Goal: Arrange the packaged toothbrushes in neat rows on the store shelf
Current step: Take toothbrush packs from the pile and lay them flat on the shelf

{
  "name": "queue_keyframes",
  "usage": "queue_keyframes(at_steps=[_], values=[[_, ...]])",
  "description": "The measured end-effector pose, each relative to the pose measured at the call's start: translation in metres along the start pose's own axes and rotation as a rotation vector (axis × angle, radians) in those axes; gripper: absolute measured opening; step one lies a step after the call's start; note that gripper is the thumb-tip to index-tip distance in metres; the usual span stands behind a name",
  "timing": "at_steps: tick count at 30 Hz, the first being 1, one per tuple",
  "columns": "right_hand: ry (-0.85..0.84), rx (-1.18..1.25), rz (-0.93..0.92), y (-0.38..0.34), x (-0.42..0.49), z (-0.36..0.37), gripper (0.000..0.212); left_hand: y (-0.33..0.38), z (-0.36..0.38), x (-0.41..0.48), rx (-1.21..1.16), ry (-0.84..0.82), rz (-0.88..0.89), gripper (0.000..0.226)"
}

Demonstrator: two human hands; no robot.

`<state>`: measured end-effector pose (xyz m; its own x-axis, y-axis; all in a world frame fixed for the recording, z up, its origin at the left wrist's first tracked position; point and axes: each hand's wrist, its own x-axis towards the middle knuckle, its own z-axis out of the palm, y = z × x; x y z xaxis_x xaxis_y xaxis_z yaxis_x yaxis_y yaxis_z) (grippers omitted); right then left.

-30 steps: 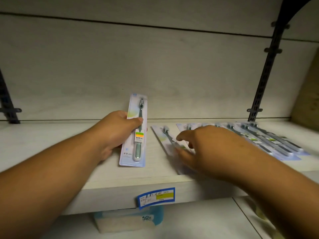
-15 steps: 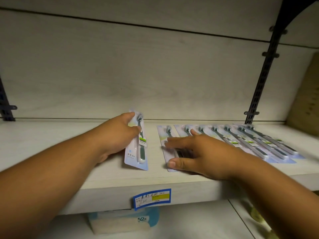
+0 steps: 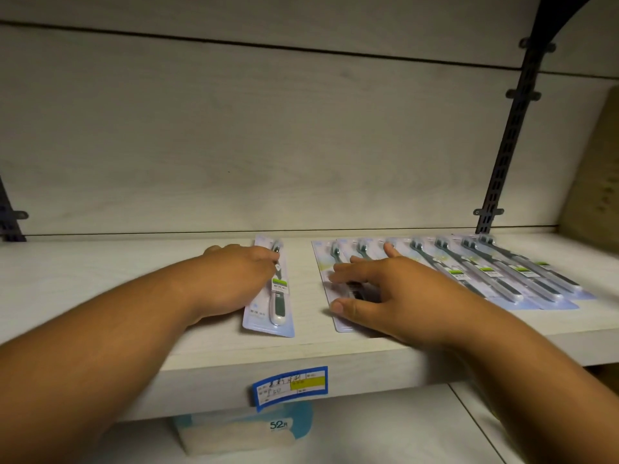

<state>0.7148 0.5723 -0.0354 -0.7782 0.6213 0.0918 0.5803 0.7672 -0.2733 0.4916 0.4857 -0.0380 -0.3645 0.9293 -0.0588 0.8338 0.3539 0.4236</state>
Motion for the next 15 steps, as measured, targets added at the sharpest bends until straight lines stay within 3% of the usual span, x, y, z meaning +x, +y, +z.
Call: queue_keyframes(at_steps=[7,11,15], values=[[0.001,0.01,0.006,0.001,0.0,0.001,0.058,-0.008,-0.014,-0.004,-0.109,-0.092,-0.003,0.048],[-0.008,0.001,0.007,0.002,0.001,0.002,0.06,-0.012,-0.018,-0.003,-0.067,-0.165,0.017,0.077],[-0.009,-0.005,-0.004,0.001,0.0,0.001,0.059,-0.006,-0.011,0.001,0.102,-0.129,0.025,0.109]])
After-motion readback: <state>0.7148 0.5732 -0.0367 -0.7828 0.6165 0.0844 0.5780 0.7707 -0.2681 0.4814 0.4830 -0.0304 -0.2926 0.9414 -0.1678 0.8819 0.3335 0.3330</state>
